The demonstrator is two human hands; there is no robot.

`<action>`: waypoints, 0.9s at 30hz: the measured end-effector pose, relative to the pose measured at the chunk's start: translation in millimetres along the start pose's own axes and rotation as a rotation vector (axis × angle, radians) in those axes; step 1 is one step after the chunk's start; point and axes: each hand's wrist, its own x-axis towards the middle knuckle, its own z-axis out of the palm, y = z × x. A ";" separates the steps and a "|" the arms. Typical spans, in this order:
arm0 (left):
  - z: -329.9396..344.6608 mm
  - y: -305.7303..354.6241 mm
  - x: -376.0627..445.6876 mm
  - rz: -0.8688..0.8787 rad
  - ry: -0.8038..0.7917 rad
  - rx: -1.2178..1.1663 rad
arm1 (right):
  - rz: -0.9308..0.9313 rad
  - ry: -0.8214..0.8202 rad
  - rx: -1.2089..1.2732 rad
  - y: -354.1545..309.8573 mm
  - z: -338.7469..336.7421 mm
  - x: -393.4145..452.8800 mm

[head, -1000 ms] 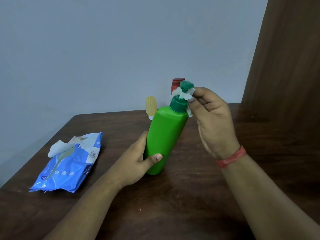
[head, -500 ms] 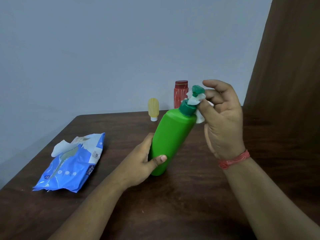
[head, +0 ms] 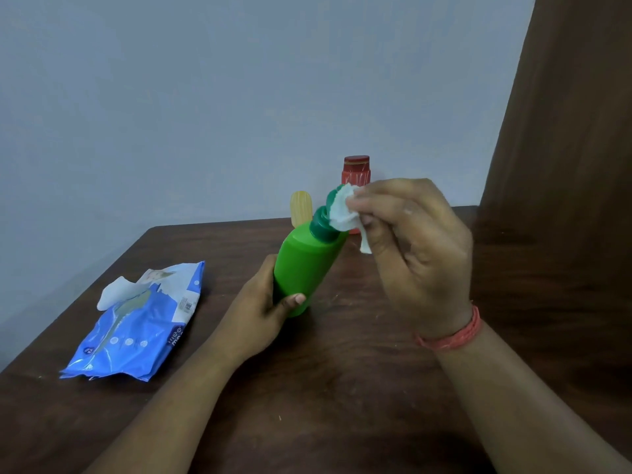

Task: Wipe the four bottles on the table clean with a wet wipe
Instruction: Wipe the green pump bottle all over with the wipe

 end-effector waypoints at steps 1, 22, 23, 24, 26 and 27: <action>-0.1 -0.4 0.4 0.003 0.005 0.006 | -0.053 -0.018 -0.029 -2.6 0.7 -0.3; -0.3 3.9 4.1 -0.034 -0.040 0.119 | 0.189 0.006 -0.098 17.6 5.2 -0.8; -0.6 4.5 4.0 -0.040 -0.042 0.109 | 0.256 -0.022 -0.040 18.9 7.6 -1.5; -0.5 4.6 4.0 -0.047 -0.043 0.090 | 0.333 -0.044 0.033 19.1 10.3 -2.2; 0.4 4.8 3.2 -0.070 -0.054 0.012 | 0.501 -0.040 0.218 16.5 15.0 -3.2; 1.1 6.2 2.3 -0.082 -0.073 -0.043 | 0.576 -0.021 0.326 14.9 16.8 -3.4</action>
